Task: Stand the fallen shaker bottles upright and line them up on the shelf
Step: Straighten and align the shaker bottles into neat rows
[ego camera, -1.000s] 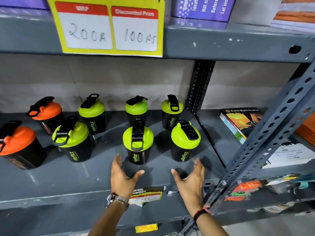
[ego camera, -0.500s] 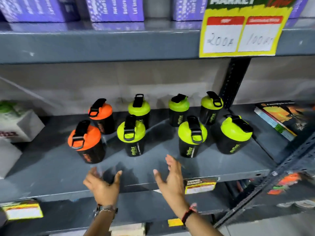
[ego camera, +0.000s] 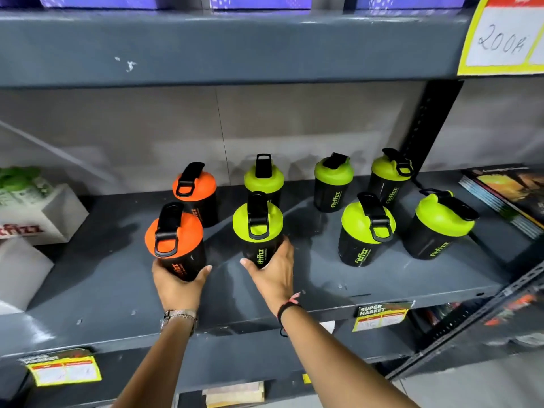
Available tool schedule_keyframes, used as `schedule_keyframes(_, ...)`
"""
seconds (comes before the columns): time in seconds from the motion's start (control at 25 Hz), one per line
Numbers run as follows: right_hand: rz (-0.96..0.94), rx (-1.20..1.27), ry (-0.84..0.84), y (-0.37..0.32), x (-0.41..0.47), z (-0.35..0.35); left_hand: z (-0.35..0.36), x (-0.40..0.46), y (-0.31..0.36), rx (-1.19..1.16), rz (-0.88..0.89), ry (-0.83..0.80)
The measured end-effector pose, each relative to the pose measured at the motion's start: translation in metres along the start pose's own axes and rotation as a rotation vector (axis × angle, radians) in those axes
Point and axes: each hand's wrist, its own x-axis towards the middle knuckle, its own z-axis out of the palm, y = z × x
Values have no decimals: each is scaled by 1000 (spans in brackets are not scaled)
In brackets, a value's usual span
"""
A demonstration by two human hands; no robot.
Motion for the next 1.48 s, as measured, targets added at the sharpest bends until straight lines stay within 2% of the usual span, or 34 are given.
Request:
schedule_keyframes(0.12,-16,-54,16,0,-1,2,0,-1,-3,47,-31,44)
schedule_keyframes(0.52,-40,-82,34,11,-12,-20,-3,-20,-2,108,-32,-11)
schedule_keyframes(0.84,-58,-68,44,16,-23,-23,-9,-30,1,73,-36,-26)
schedule_keyframes(1.12,-41,-53,59,18,-22,-23,-11,-26,0,43,-1,-105)
schedule_keyframes(1.48,-55,-89,84,20,-21,-20,-12,-27,1,92,-11,-53)
